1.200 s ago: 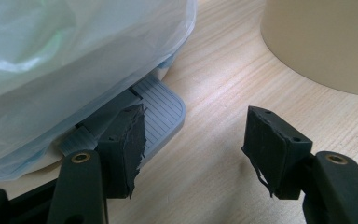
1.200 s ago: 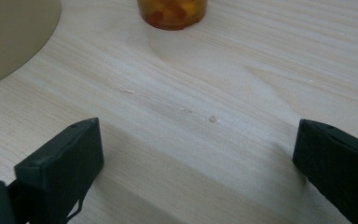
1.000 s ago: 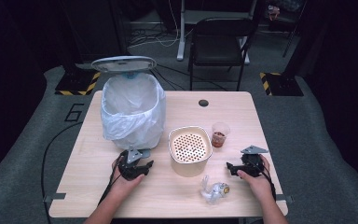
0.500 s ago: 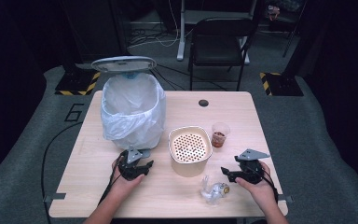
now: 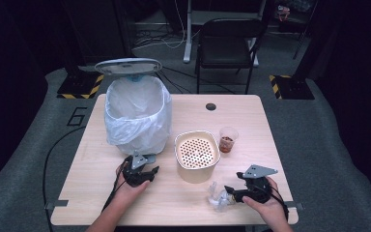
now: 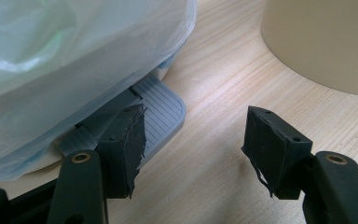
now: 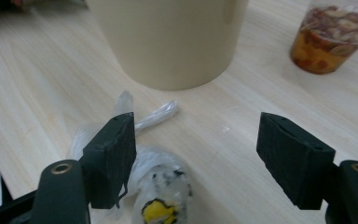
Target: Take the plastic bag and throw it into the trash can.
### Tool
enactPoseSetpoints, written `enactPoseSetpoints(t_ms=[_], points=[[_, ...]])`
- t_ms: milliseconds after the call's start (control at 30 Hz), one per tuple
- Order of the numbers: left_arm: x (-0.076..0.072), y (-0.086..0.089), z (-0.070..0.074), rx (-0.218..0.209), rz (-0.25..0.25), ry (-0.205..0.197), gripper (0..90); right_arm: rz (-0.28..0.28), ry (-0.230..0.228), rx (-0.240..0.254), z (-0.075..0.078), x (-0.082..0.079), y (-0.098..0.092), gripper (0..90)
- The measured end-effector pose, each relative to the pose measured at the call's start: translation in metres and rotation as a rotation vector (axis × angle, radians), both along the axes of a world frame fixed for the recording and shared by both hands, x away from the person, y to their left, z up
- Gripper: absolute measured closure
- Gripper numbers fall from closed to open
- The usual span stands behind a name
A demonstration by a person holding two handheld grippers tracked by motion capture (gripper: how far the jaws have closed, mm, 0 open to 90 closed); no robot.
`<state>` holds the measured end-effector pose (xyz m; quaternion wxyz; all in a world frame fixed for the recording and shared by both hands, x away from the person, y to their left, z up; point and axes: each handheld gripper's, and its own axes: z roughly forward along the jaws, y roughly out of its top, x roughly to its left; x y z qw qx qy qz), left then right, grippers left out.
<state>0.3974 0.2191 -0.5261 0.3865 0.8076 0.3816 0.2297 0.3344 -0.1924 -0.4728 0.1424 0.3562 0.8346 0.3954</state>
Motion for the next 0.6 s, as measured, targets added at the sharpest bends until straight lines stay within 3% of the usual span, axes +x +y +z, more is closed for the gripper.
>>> enactPoseSetpoints(t_ms=[167, 433, 500, 600], points=[[0.0, 0.0, 0.0, 0.002, 0.001, -0.001, 38.5, 0.017, 0.007, -0.009, -0.006, -0.008, 0.006, 25.1], [0.0, -0.001, 0.0, 0.005, 0.003, -0.008, 38.5, 0.042, 0.025, 0.014, -0.017, -0.014, 0.009, 27.5], [-0.001, -0.002, -0.001, 0.003, 0.006, -0.001, 38.5, 0.065, 0.015, -0.012, -0.023, -0.013, 0.009, 29.0], [-0.001, -0.003, -0.001, 0.009, 0.009, -0.012, 38.5, 0.092, 0.051, -0.032, -0.03, -0.009, 0.008, 30.6]])
